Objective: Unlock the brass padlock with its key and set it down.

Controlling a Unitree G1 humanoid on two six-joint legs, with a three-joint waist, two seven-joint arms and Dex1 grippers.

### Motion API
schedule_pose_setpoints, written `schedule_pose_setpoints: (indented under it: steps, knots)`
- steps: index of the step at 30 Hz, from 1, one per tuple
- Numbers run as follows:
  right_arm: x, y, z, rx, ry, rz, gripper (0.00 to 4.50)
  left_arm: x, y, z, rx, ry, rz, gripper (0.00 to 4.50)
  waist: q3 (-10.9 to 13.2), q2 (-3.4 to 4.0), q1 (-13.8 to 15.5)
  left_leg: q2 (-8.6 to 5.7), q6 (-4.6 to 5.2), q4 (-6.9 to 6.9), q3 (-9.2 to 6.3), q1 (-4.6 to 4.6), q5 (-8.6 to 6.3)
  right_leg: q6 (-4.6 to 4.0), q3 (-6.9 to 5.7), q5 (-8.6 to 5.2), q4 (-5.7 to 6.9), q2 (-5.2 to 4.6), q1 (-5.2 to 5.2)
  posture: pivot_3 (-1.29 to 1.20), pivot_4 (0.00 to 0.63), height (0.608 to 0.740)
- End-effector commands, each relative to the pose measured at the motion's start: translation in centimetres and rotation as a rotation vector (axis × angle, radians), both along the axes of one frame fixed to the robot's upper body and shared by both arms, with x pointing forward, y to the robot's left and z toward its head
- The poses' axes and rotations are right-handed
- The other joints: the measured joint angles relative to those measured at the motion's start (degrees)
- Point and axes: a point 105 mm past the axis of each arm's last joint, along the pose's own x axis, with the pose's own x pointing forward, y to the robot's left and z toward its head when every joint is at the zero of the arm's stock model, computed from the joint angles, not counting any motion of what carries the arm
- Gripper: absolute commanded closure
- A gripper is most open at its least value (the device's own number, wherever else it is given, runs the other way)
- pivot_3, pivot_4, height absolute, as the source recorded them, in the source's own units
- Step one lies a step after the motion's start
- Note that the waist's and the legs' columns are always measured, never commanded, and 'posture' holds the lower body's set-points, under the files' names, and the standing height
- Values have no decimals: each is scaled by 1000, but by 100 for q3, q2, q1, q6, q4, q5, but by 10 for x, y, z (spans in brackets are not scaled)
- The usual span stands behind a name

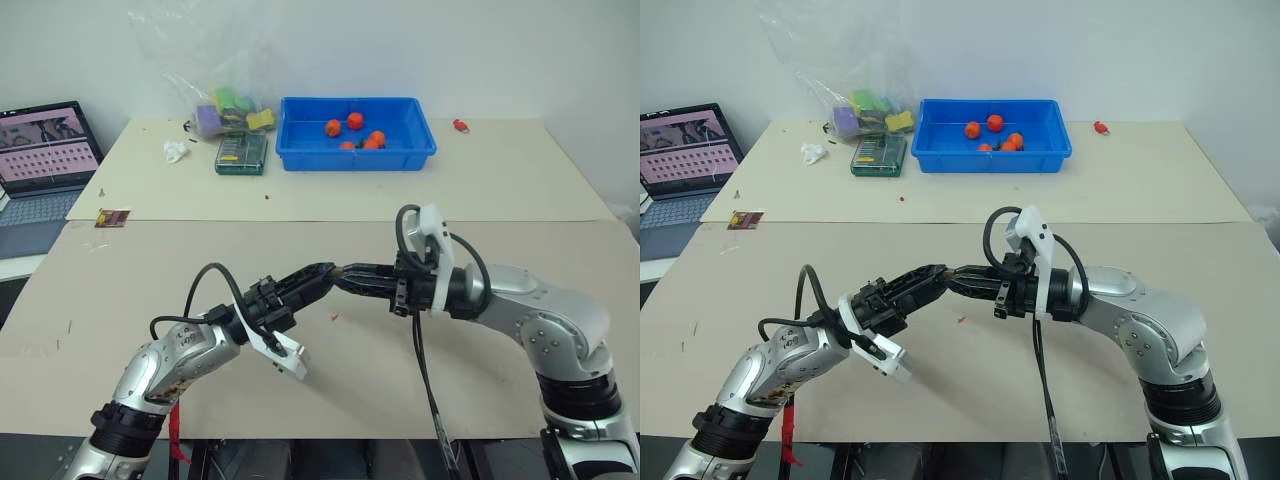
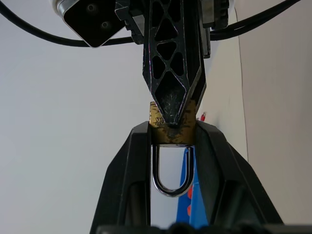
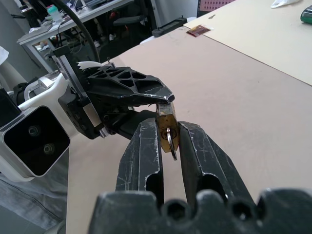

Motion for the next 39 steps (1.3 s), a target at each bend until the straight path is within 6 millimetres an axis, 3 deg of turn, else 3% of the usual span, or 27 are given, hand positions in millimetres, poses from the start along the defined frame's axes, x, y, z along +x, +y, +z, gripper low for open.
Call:
schedule_pose_setpoints:
  steps: [1,6,7,8,11,15,20,23,26,28,30,32,35,36,39]
  knots:
    - [-7,3,6,14,-23,46,4387,-5,-1,17,-55,-43,-18,3698,0,0,1,0,0,0,0,0,0,0,0,0,0,0,0,0,150,740]
    - [-6,4,5,7,-27,37,4387,2,6,11,-108,91,-20,3698,0,0,2,0,0,0,0,0,0,0,0,0,0,0,0,0,150,740]
    - [-6,4,5,7,-26,36,4387,3,8,9,-123,140,-28,2715,0,0,1,0,0,0,-1,0,0,0,0,0,0,0,0,0,150,740]
    - [-5,3,5,7,-26,34,4387,5,10,9,-138,170,-29,2577,0,0,-4,0,0,0,-1,-1,0,0,0,0,0,0,-1,0,150,740]
    - [-4,2,5,6,-25,29,4387,9,18,3,-159,249,-15,1461,0,0,-13,1,0,0,-2,0,0,1,0,-1,1,0,-2,0,150,740]
    - [0,-4,5,3,-24,12,4387,26,51,-43,-198,651,91,189,0,1,-47,0,0,0,-1,3,0,1,0,-1,3,0,-1,0,150,740]
    - [1,-9,12,7,-29,14,4387,39,85,-60,-288,875,155,189,3,1,-97,1,1,0,-2,5,-1,3,-1,-2,3,1,-2,0,150,740]
    - [-6,-7,17,18,-23,61,4387,50,85,-53,-392,963,130,189,3,1,-82,3,1,0,-3,5,0,2,-3,-2,3,1,-1,0,150,740]
    - [-21,-5,22,1,-51,164,4387,49,60,-39,-483,1127,-25,909,4,0,-58,-3,3,7,-12,-2,-1,2,-3,-2,2,-1,2,0,150,740]
    - [-24,-6,22,-6,-50,189,4387,37,42,-34,-477,1254,-137,1754,4,0,-84,-4,5,9,-13,-6,-3,1,-3,-1,2,-1,0,0,150,740]
    - [-27,-7,21,-14,-58,205,4387,14,25,-42,-452,1549,-255,2367,4,-1,-115,-4,9,8,-15,-6,-5,1,-3,-1,2,-1,1,0,150,740]
    - [-27,-8,21,-20,-65,214,4387,4,22,-43,-499,1718,-307,3151,4,0,-164,-5,12,6,-11,-7,-7,2,0,-1,5,-1,-3,0,150,740]
    - [-27,-9,20,-21,-66,217,4387,-8,22,-36,-561,1826,-394,4252,5,-1,-189,-2,13,5,-11,-3,-8,5,1,-5,2,1,-4,0,150,740]
    - [-27,-10,19,-24,-66,218,4387,-12,20,-32,-566,1853,-422,4482,5,-1,-181,-1,13,6,-11,-2,-8,6,1,-6,1,2,-4,0,150,740]
    - [-28,-11,16,-29,-66,221,4387,-18,16,-22,-615,1914,-482,4482,5,-2,-125,2,13,6,-11,2,-7,19,0,-15,3,3,0,0,150,740]
